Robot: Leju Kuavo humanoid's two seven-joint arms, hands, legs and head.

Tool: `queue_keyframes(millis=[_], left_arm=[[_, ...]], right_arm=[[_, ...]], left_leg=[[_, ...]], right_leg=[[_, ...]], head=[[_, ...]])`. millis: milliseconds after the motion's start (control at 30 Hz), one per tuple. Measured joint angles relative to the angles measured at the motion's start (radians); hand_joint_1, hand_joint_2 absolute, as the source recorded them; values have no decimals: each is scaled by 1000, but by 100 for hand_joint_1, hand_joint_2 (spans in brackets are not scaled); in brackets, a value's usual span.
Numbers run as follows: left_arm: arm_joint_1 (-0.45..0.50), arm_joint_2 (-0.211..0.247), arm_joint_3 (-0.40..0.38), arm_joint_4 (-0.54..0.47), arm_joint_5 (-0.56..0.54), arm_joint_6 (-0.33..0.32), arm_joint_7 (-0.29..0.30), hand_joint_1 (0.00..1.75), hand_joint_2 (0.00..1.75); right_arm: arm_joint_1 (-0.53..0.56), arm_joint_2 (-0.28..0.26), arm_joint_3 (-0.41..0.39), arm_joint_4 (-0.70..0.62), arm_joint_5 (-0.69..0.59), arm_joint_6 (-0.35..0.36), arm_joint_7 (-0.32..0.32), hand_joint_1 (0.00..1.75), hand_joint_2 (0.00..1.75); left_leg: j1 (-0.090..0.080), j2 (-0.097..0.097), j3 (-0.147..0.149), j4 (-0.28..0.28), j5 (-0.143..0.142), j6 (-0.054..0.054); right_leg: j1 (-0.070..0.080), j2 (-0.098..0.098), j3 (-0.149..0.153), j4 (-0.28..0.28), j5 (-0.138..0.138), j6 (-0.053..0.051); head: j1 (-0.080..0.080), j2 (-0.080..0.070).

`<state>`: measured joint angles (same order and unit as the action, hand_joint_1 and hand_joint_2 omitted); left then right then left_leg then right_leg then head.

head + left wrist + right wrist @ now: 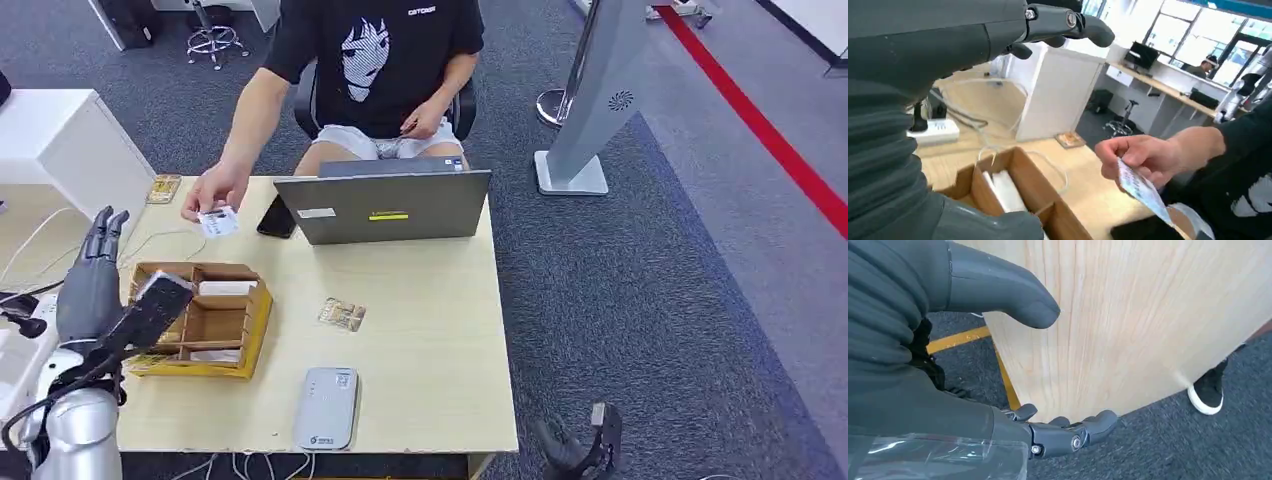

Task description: Pass the card to the sensor for recognition and then transmit it.

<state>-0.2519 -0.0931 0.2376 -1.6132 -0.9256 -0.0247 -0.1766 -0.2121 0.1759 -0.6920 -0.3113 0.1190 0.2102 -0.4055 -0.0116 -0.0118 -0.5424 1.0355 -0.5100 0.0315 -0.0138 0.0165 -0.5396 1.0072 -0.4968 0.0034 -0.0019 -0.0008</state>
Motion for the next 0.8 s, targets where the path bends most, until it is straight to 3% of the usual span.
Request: queue_keyframes(millis=[267, 300, 333, 367, 600, 800], left_arm=[[-72, 43, -112, 35, -264, 105, 32, 0, 175], [-81, 50, -127, 39, -300, 119, 36, 7, 175], [-90, 56, -141, 43, -330, 132, 41, 33, 175], [-97, 63, -156, 47, -365, 146, 43, 175, 175], [-142, 100, -239, 72, -592, 236, 76, 175, 175], [-152, 111, -266, 84, -606, 258, 84, 175, 175]], right_arm=[[-12, 8, 29, 5, 24, -3, 5, 0, 175], [-13, 10, 31, 5, 27, -3, 6, 0, 175], [-14, 11, 34, 6, 29, -4, 6, 0, 175], [-15, 11, 41, 6, 31, -4, 6, 0, 175], [-23, 17, 62, 8, 48, -4, 11, 0, 175], [-26, 19, 72, 9, 49, -5, 11, 0, 175]], left_leg=[[0, 0, 0, 0, 0, 0], [0, 0, 0, 0, 0, 0], [0, 0, 0, 0, 0, 0], [0, 0, 0, 0, 0, 0], [0, 0, -1, 0, 1, 0], [0, 0, -1, 0, 1, 0]], right_leg=[[0, 0, 0, 0, 0, 0], [0, 0, 0, 0, 0, 0], [0, 0, 0, 0, 0, 0], [0, 0, 0, 0, 0, 0], [0, 0, 0, 0, 0, 0], [0, 0, -1, 0, 1, -1]], head=[[0, 0], [0, 0], [0, 0], [0, 0], [0, 0], [0, 0]])
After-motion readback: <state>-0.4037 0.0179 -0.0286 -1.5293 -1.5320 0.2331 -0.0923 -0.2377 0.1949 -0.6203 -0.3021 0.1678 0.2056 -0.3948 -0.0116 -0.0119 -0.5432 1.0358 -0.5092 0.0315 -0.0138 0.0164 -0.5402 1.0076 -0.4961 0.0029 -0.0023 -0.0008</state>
